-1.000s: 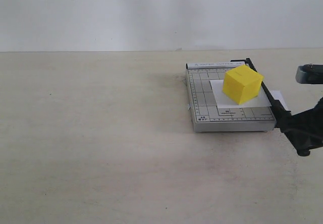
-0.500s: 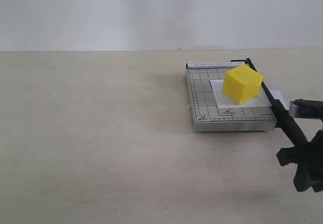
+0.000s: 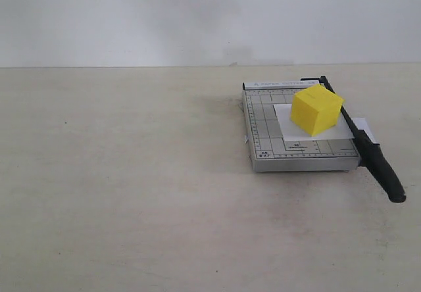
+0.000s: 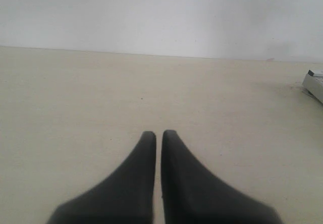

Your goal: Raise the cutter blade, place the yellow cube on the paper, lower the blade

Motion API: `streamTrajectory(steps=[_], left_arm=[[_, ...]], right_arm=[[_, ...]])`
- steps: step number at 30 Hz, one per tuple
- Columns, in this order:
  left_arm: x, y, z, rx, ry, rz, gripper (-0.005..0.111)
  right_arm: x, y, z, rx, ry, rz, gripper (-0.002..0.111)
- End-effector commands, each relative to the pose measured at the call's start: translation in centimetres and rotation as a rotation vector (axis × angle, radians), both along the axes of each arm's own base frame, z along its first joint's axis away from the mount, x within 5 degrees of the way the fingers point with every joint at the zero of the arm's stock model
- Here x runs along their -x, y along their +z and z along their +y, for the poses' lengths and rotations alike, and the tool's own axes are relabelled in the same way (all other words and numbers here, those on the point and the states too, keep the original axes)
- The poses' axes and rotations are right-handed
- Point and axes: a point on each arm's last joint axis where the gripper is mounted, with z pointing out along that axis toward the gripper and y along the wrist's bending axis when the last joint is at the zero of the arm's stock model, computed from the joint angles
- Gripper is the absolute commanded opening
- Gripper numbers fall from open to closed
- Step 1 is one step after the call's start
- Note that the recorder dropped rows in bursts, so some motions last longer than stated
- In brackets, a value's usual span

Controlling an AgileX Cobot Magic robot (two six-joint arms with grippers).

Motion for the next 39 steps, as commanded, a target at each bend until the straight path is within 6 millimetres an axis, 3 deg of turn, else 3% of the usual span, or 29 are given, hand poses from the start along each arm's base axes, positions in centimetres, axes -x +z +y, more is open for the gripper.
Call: streamTrajectory(steps=[1, 5, 8, 13, 20, 25, 27, 30, 33, 39], left_arm=[[0.0, -0.1, 0.0, 0.0, -0.002, -0.003, 0.004], [0.0, -0.1, 0.0, 0.0, -0.002, -0.003, 0.004], [0.0, -0.1, 0.0, 0.0, -0.002, -0.003, 0.004], [0.0, -0.1, 0.0, 0.0, -0.002, -0.003, 0.004], [0.0, -0.1, 0.0, 0.0, -0.002, -0.003, 0.004], [0.0, -0.1, 0.0, 0.0, -0.002, -0.003, 0.004], [0.0, -0.1, 0.0, 0.0, -0.002, -0.003, 0.004], [0.0, -0.1, 0.0, 0.0, -0.002, -0.003, 0.004], [0.0, -0.1, 0.0, 0.0, -0.002, -0.003, 0.004], [0.0, -0.1, 0.0, 0.0, -0.002, -0.001, 0.004]], right_arm=[[5.9, 3.5, -0.4, -0.002, -0.038, -0.531, 0.0], [10.3, 4.2, -1.1, 0.081, -0.068, -1.006, 0.0], [11.6, 2.8, -1.4, 0.188, -0.053, -1.145, 0.0], [11.0, -1.4, -1.0, 0.066, -0.056, -0.943, 0.0], [10.9, -1.8, -1.2, 0.056, -0.086, -0.904, 0.0], [10.6, -2.8, -2.1, 0.211, -0.108, -0.879, 0.0], [9.7, -4.9, -2.3, 0.243, -0.129, -0.884, 0.0], [8.6, -9.8, -2.2, 0.175, -0.149, -0.803, 0.0], [8.7, -10.8, -2.3, 0.18, -0.152, -0.711, 0.0], [8.8, -10.9, -2.3, 0.156, -0.173, -0.693, 0.0]])
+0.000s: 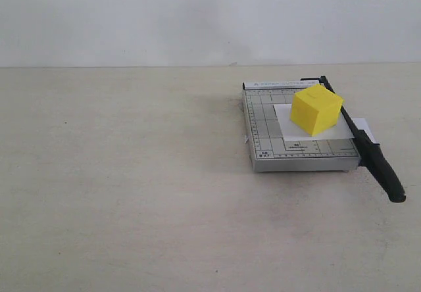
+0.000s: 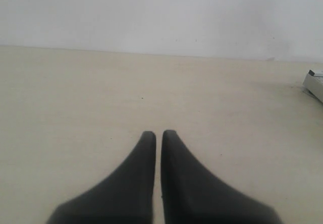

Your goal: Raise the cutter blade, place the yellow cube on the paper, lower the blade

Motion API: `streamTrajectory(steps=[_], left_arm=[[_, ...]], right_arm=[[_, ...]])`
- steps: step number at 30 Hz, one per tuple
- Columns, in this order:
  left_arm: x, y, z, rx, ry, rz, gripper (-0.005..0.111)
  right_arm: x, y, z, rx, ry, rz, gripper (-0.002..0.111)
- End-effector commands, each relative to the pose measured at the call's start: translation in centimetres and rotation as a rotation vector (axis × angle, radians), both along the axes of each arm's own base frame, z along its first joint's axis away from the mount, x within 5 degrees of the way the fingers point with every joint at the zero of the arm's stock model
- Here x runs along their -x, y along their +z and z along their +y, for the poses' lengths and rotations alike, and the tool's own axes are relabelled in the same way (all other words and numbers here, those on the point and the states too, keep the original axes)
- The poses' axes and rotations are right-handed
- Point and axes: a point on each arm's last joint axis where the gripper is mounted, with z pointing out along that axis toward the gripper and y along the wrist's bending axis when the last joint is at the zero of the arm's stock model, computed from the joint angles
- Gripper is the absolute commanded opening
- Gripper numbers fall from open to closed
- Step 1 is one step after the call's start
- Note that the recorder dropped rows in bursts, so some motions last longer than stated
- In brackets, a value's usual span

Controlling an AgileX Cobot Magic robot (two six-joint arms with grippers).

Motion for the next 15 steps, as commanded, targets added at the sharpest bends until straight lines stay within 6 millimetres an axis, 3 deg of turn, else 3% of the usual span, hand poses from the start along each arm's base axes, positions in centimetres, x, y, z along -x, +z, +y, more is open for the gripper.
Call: streamTrajectory(steps=[1, 15], left_arm=[[0.01, -0.08, -0.01, 0.002, -0.002, -0.003, 0.004], [0.01, -0.08, -0.01, 0.002, -0.002, -0.003, 0.004]], right_arm=[[0.03, 0.03, -0.23, 0.053, -0.017, -0.006, 0.0], [0.03, 0.07, -0.44, 0.108, -0.032, -0.009, 0.0]])
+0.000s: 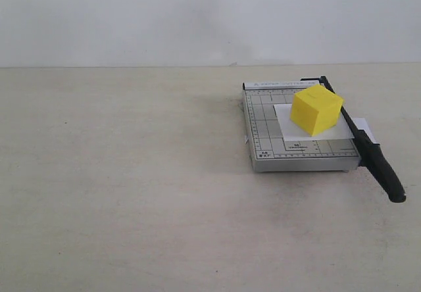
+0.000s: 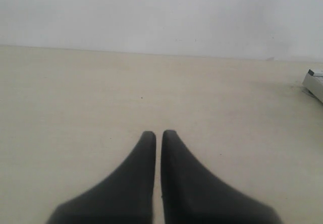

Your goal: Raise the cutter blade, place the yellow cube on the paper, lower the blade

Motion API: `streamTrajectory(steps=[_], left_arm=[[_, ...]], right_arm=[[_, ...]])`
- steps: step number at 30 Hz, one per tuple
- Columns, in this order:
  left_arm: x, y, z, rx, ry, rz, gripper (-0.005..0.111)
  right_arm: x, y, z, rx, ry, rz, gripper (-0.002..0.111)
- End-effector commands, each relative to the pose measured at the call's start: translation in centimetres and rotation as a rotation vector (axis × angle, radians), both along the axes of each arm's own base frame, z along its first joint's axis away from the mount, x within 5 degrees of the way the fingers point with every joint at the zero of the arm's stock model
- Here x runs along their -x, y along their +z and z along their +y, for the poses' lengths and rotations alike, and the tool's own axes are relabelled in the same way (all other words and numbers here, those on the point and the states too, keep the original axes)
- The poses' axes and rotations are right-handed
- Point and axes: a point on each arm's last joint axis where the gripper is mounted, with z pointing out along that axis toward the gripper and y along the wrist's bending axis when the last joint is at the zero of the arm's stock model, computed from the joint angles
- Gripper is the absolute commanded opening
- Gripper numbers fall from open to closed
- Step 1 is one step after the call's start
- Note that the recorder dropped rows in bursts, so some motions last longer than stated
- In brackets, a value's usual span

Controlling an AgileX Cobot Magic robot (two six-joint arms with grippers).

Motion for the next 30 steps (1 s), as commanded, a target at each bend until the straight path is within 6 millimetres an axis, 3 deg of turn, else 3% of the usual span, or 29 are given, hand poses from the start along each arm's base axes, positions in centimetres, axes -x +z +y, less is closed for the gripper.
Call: streamTrajectory(steps=[1, 6, 30], left_arm=[[0.01, -0.08, -0.01, 0.002, -0.002, -0.003, 0.004], [0.17, -0.75, -0.03, -0.012, -0.007, 0.073, 0.004], [0.16, -0.7, 0.0, -0.033, -0.009, 0.066, 0.004]], right_arm=[[0.01, 0.13, -0.03, 0.014, -0.001, -0.014, 0.0], [0.01, 0.13, -0.03, 0.014, -0.001, -0.014, 0.0], [0.01, 0.15, -0.03, 0.014, -0.001, -0.016, 0.0]])
